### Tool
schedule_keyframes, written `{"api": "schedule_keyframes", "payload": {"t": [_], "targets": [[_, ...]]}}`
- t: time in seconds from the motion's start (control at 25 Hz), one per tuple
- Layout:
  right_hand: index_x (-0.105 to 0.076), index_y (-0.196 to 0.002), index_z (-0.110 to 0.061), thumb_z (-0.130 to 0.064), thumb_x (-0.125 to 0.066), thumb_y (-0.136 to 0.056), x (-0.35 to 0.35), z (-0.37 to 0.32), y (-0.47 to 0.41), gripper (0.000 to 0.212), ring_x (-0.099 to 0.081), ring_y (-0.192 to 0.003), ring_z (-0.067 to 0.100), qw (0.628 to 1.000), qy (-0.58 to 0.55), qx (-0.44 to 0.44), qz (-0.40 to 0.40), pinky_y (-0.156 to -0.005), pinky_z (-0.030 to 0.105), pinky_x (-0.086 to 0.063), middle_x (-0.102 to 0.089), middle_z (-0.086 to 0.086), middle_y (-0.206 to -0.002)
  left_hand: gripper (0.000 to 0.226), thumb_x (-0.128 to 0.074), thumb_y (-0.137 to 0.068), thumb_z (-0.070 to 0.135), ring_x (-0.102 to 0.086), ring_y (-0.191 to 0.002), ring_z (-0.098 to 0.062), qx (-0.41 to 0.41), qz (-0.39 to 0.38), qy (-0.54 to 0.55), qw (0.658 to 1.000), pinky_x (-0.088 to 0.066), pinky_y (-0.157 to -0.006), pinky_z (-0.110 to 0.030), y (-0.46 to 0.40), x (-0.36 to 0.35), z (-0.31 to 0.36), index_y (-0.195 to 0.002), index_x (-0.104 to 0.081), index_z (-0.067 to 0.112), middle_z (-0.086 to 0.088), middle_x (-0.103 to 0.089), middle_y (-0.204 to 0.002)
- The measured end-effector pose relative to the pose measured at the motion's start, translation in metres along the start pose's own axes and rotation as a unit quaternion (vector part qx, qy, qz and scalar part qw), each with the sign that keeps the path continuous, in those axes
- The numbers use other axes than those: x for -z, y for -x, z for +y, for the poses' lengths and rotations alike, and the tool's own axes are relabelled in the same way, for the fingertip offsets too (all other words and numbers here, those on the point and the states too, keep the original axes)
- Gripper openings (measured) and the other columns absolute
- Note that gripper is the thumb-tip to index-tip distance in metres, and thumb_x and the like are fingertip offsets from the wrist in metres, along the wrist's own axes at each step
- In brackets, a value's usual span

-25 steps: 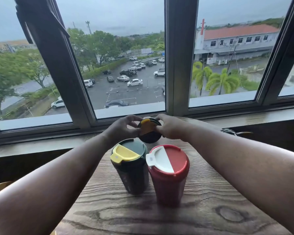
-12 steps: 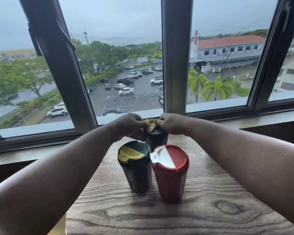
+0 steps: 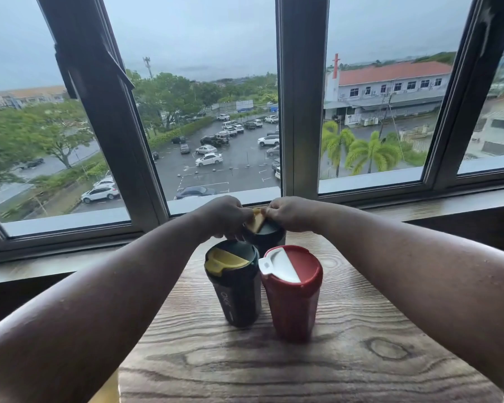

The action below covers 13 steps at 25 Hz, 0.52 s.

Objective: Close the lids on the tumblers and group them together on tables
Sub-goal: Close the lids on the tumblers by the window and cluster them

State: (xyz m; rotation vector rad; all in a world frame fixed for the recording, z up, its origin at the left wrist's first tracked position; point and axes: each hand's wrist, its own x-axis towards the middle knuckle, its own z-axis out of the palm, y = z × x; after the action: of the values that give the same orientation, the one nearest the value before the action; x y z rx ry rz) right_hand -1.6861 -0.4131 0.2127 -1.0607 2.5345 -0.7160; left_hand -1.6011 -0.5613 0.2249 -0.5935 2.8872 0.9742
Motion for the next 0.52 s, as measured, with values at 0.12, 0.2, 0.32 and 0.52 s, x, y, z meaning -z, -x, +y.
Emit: {"api": "schedule_keyframes", "payload": {"t": [0.12, 0.2, 0.32, 0.52], "targets": [[-0.064, -0.11, -0.005, -0.035, -0.039, -0.104, -0.0012, -0.0004, 0.0012, 0.04, -0.053, -0.085, 0.022, 1.0, -0.009, 0.001, -0.005, -0.076, 0.036, -0.042, -0.064, 0.016, -0.101, 0.028, -0.05, -0.093, 0.024, -0.056, -0.043, -0.016, 0.005, -0.003, -0.017, 1.0, -0.031, -0.042, -0.02, -0.0007, 0.0001, 0.0001, -0.077, -0.066, 0.008, -0.004, -0.069, -0.057], [-0.064, -0.11, -0.004, -0.035, -0.039, -0.104, -0.0015, -0.0012, 0.0023, 0.04, -0.053, -0.084, 0.022, 1.0, -0.01, 0.002, -0.005, -0.076, 0.036, -0.042, -0.065, 0.017, -0.101, 0.03, -0.05, -0.092, 0.026, -0.057, -0.049, -0.022, 0.009, -0.006, -0.023, 1.0, -0.031, -0.041, -0.02, -0.0024, 0.0001, -0.0009, -0.078, -0.068, 0.006, -0.011, -0.072, -0.067], [-0.063, -0.11, -0.003, -0.036, -0.038, -0.105, -0.0016, -0.0012, 0.0038, 0.041, -0.052, -0.082, 0.023, 1.0, -0.007, 0.004, -0.005, -0.075, 0.036, -0.041, -0.061, 0.014, -0.096, 0.032, -0.051, -0.093, 0.027, -0.056, -0.053, -0.024, 0.01, -0.004, -0.029, 1.0, -0.03, -0.04, -0.02, -0.0025, -0.0003, -0.0003, -0.079, -0.069, 0.004, -0.016, -0.071, -0.071], [-0.065, -0.104, -0.005, -0.036, -0.038, -0.105, -0.0027, -0.0004, 0.0064, 0.04, -0.051, -0.077, 0.021, 1.0, -0.016, 0.005, -0.007, -0.072, 0.035, -0.04, -0.06, 0.013, -0.091, 0.032, -0.052, -0.094, 0.027, -0.05, -0.048, -0.021, 0.007, 0.002, -0.038, 0.999, -0.031, -0.041, -0.02, -0.0012, -0.0011, 0.0026, -0.075, -0.066, 0.006, -0.01, -0.064, -0.061]]}}
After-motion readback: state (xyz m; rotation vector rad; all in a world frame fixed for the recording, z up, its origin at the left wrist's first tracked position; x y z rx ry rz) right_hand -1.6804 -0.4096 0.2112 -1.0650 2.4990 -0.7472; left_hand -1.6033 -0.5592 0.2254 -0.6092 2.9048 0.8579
